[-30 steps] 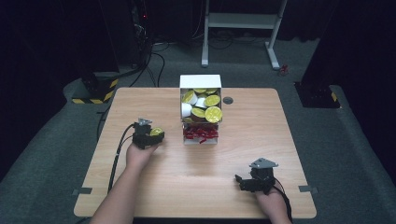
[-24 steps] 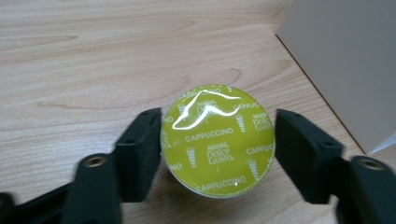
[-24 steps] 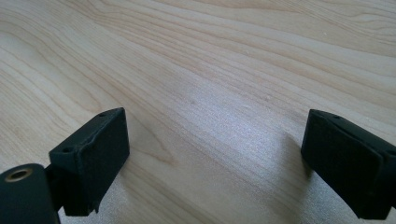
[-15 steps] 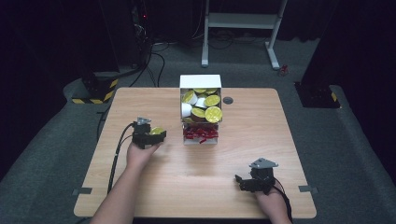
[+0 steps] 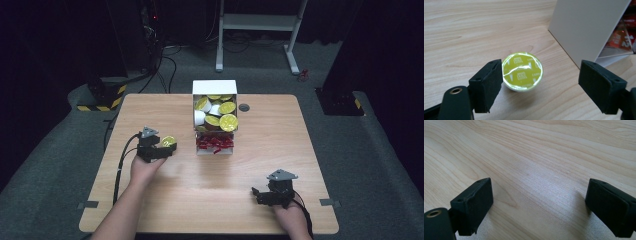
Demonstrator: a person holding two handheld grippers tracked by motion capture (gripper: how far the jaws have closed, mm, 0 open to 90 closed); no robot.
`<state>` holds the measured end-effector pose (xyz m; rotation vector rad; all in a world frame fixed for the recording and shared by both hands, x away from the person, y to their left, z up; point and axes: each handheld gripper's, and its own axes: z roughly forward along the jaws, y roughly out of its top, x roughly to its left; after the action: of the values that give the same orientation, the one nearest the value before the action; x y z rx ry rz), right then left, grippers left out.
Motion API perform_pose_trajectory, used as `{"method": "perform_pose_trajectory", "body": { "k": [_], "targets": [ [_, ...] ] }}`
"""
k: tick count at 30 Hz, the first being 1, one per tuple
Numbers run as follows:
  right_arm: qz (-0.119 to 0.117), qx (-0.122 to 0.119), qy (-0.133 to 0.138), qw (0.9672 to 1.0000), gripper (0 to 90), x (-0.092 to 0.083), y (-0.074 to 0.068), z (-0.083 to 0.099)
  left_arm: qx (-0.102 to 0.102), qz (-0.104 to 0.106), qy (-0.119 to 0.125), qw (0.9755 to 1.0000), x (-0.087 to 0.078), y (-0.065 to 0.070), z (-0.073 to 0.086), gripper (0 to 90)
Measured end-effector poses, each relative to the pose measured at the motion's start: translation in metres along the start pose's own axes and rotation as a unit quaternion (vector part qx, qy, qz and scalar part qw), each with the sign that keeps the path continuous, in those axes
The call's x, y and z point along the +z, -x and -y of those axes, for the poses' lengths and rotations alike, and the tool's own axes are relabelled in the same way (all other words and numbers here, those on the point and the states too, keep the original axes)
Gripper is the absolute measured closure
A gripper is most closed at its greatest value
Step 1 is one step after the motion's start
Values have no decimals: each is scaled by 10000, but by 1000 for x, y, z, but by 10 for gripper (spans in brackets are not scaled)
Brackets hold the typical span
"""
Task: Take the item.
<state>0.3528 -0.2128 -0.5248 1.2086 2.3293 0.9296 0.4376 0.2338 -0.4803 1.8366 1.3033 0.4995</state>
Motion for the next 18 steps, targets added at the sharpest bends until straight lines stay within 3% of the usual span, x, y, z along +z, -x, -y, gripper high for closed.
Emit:
{"method": "perform_pose_trajectory", "body": {
  "k": [9,18],
  "targets": [
    [-6,-7,-4,10000,76,0,0,0,86,-7,-60,9999,-18,-5,15,201],
    [-8,-5,-6,10000,76,0,0,0,108,122,-127,9998,-38,-9,35,201]
  ]
}}
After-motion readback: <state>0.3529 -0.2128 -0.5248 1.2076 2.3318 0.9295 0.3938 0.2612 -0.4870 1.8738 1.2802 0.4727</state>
